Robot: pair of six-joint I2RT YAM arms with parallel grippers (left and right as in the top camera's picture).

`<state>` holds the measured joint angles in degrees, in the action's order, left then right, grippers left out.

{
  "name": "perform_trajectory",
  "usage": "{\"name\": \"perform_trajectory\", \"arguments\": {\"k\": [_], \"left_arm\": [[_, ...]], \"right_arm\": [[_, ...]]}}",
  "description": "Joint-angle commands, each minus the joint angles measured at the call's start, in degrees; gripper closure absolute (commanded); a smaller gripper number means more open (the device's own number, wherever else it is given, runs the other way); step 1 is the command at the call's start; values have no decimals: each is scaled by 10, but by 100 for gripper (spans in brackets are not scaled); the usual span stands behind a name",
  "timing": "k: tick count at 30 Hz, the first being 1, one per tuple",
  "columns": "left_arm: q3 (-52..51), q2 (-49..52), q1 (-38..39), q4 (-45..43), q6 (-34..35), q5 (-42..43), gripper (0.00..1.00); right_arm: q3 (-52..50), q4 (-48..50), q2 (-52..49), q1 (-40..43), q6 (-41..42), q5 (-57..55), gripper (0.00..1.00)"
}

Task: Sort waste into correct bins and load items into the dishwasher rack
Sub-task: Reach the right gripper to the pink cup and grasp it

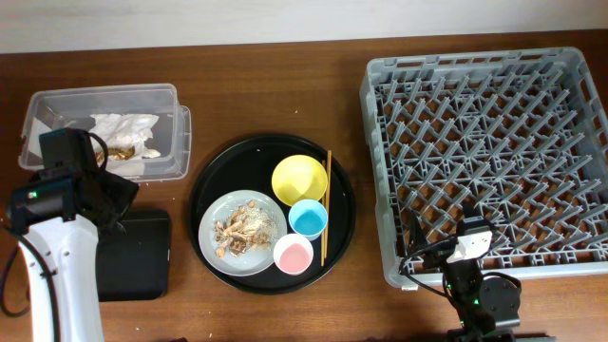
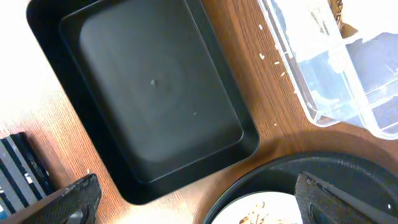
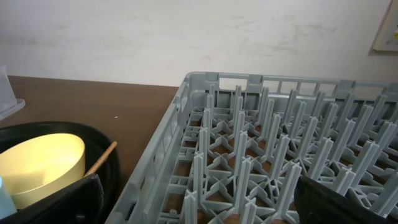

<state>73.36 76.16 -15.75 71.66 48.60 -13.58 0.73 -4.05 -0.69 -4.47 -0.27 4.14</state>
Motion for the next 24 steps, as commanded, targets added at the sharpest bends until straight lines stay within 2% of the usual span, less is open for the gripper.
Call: {"name": "perform_trajectory", "arguments": {"k": [1,2,3,4,5,6,7,8,9,10,13,15,16,17,18,19,20,22,24], "left_arm": [[2,-4,-2,2,-7,-8,1],[2,-4,-2,2,-7,-8,1],[2,-4,-2,2,-7,-8,1],[2,-4,-2,2,-7,-8,1],[2,-4,-2,2,-7,-8,1],[2,-4,-2,2,-7,-8,1],[2,-4,-2,2,-7,-8,1],[2,-4,-2,2,-7,-8,1],[2,-4,-2,2,-7,-8,1],[2,-4,-2,2,-7,-8,1],[2,-4,-2,2,-7,-8,1],[2,-4,-2,2,-7,-8,1],[2,-4,-2,2,-7,-8,1],[2,-4,-2,2,-7,-8,1],[2,-4,-2,2,-7,-8,1],[2,-4,-2,2,-7,-8,1],[2,-4,-2,2,-7,-8,1],[2,-4,-2,2,-7,-8,1],[2,-4,-2,2,-7,-8,1]], "right_arm": [[-4,-1,4,4,-3,-3,1],[-4,11,4,4,57,73,1],[-4,26,4,4,156,194,1],[-4,42,4,4,382,404,1],[-4,54,4,4,565,466,1],[-4,57,4,4,718,461,1],[-4,141,4,4,782,456,1],[-3,252,4,4,795,452,1],[6,335,4,4,803,430,2],[47,331,2,4,795,395,2],[157,189,-41,4,671,370,1],[303,13,-141,4,475,371,1],[421,-153,-227,4,346,342,2],[524,-290,-306,4,269,315,2],[629,-405,-389,2,229,316,1],[733,-513,-471,-26,191,313,2],[803,-579,-527,-76,183,267,2],[897,-643,-617,-238,195,101,1],[914,-655,-702,-406,259,-59,1]]}}
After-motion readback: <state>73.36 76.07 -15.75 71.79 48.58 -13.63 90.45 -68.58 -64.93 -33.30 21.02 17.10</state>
